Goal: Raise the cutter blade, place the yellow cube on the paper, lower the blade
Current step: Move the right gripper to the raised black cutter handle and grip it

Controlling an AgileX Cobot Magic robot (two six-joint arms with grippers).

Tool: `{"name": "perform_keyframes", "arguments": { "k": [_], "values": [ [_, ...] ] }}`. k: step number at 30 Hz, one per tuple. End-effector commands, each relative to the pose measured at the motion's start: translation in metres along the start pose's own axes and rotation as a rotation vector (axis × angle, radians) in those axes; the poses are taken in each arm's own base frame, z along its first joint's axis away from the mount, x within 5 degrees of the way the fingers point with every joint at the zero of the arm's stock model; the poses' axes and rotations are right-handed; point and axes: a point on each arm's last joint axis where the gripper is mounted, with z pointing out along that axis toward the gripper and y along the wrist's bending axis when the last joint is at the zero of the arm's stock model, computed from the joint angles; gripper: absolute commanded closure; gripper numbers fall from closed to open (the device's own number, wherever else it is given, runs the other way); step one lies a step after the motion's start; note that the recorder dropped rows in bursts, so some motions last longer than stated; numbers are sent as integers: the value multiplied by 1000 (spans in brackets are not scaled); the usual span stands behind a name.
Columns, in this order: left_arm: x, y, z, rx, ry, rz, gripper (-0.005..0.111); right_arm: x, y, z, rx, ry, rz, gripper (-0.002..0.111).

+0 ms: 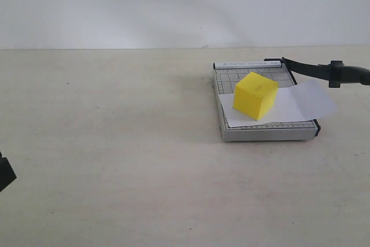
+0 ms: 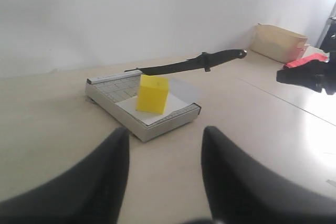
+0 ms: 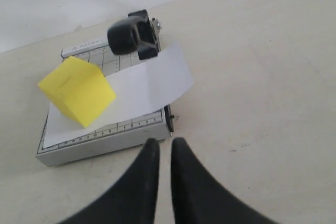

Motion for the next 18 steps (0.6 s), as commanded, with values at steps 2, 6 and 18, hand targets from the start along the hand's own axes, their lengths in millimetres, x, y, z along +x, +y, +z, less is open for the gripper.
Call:
{"name": "perform_keyframes", "arguments": {
  "k": [2, 6, 18],
  "values": [
    [-1, -4, 0, 42, -23, -11, 64, -35, 11, -5, -31, -105, -127, 52],
    [-1, -4, 0, 42, -23, -11, 64, -66, 21, -9, -54, -179, -129, 36],
    [-1, -4, 0, 43, -23, -45, 64, -121, 49, 90, -144, 72, -102, 37]
  ]
}}
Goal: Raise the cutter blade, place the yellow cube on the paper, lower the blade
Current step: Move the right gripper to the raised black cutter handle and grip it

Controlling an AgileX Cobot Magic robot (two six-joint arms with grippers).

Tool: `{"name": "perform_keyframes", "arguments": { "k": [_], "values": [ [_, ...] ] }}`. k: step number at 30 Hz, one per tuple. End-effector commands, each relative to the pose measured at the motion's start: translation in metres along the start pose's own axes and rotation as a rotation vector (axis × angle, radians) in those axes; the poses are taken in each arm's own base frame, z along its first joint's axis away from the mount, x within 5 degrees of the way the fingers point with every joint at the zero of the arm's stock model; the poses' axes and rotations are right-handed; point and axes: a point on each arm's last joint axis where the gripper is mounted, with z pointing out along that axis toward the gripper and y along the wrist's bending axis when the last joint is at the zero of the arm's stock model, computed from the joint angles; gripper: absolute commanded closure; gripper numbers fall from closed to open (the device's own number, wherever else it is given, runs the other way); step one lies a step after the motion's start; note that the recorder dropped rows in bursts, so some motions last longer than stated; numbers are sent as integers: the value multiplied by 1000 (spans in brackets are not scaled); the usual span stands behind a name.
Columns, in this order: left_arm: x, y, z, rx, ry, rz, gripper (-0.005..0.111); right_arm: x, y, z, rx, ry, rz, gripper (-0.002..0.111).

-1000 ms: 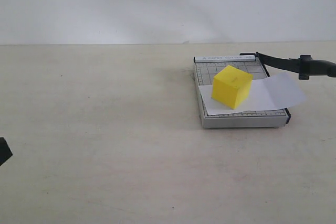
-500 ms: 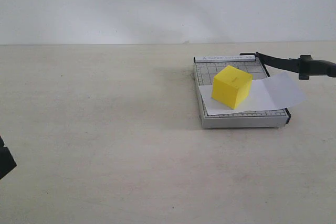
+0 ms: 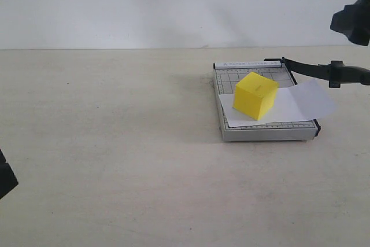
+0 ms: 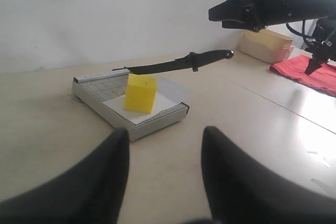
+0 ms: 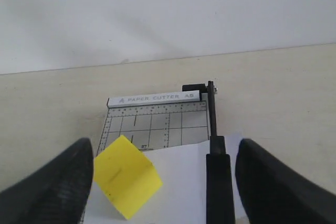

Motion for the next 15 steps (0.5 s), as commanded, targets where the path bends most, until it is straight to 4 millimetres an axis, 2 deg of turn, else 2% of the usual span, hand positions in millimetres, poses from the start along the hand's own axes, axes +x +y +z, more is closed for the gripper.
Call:
{"name": "perform_keyframes", "arguments": {
  "k": [1, 5, 9, 15],
  "values": [
    [1, -2, 0, 14, -4, -22, 64, -4, 0, 10, 0, 26, -4, 37],
    [1, -2, 0, 14, -4, -22, 64, 9, -1, 10, 9, 171, -18, 37],
    [1, -2, 0, 14, -4, -22, 64, 23, -11, 6, 111, 329, -43, 37],
    [1, -2, 0, 14, -4, -22, 64, 24, -12, 5, 121, 347, -41, 37]
  ]
}}
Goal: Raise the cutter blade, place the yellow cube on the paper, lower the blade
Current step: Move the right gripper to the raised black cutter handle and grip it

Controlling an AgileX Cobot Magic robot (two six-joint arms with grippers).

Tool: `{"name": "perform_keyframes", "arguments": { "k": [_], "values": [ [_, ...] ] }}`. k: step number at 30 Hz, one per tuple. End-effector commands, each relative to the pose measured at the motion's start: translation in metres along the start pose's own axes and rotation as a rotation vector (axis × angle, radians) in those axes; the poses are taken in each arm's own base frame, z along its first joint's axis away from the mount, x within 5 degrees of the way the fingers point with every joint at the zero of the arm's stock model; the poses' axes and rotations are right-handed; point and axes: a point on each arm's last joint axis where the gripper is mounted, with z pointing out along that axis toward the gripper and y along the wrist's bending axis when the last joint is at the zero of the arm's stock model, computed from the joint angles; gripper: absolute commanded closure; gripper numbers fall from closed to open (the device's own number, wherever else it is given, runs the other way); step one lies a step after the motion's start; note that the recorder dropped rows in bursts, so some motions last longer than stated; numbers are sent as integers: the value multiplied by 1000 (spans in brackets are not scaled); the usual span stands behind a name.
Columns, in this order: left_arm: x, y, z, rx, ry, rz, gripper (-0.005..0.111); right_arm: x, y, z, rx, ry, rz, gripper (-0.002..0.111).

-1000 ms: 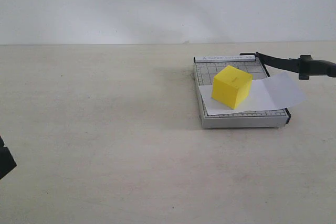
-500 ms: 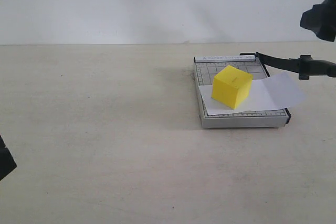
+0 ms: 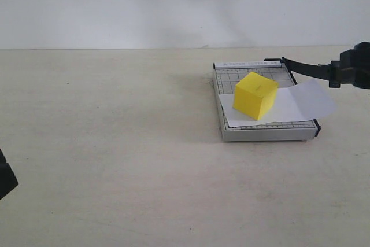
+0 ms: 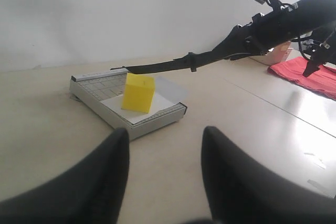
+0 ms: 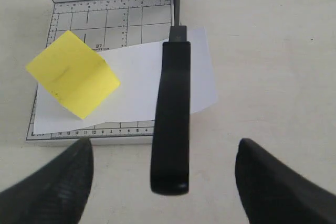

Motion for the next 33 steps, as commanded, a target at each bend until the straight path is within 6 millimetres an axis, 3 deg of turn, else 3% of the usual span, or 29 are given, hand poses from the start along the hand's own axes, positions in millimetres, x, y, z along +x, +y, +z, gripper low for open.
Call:
{"name": "perform_keyframes", "arguments": {
  "k": [1, 5, 14, 17, 27, 33],
  "values": [
    [1, -1, 0, 11, -2, -7, 64, -1, 0, 0, 5, 0, -10, 37],
    [1, -1, 0, 11, -2, -7, 64, -1, 0, 0, 5, 0, -10, 43],
    [1, -1, 0, 11, -2, -7, 64, -1, 0, 0, 2, 0, -1, 96],
    [1, -1, 0, 11, -2, -7, 64, -1, 0, 0, 2, 0, -3, 109],
    [1, -1, 0, 7, 0, -7, 64, 1, 0, 1, 1, 23, -3, 108],
    [1, -1, 0, 7, 0, -7, 64, 19, -2, 8, 8, 75, -1, 108]
  ]
}}
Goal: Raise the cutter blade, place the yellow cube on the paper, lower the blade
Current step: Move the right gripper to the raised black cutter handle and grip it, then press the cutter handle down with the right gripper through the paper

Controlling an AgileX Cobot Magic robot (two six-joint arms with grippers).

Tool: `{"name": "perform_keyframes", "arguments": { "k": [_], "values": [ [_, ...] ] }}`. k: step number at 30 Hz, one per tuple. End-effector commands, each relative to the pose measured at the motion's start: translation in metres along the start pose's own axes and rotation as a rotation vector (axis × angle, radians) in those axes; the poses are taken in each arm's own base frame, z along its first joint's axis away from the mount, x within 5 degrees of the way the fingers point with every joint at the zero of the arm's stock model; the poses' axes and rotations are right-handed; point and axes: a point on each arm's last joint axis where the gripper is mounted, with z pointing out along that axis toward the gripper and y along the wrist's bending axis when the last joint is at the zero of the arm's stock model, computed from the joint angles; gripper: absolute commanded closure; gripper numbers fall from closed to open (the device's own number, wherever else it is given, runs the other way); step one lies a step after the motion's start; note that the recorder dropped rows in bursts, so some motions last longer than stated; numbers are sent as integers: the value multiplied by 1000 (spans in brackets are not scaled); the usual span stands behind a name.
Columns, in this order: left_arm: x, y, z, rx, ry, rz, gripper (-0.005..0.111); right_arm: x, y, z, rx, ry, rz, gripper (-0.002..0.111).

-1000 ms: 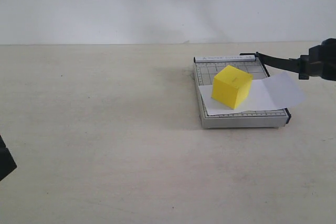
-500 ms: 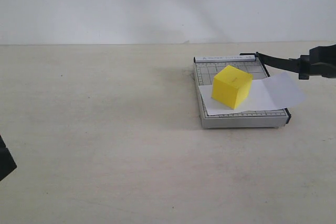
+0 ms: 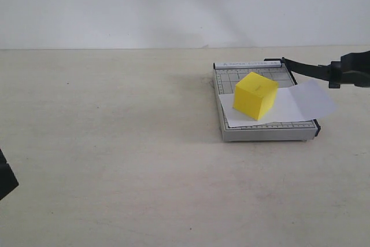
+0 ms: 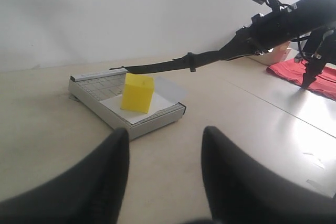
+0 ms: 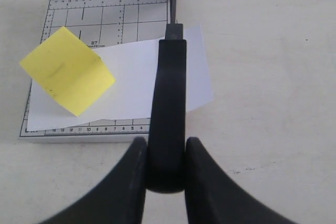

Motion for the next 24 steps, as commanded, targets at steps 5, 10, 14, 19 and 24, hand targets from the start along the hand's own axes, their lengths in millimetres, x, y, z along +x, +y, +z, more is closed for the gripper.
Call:
{"name": "perform_keyframes", "arguments": {
  "k": [5, 10, 14, 19, 24],
  "values": [
    [1, -1, 0, 5, 1, -7, 64, 37, -4, 15, 12, 95, 21, 108],
    [1, -1, 0, 5, 1, -7, 64, 51, -6, 19, 18, 129, 26, 108],
    [1, -1, 0, 5, 1, -7, 64, 60, -7, 21, 21, 152, 28, 108],
    [1, -1, 0, 5, 1, -7, 64, 73, -9, 24, 30, 174, 35, 108],
    [1, -1, 0, 5, 1, -7, 64, 76, -10, 25, 30, 184, 36, 108]
  ]
}}
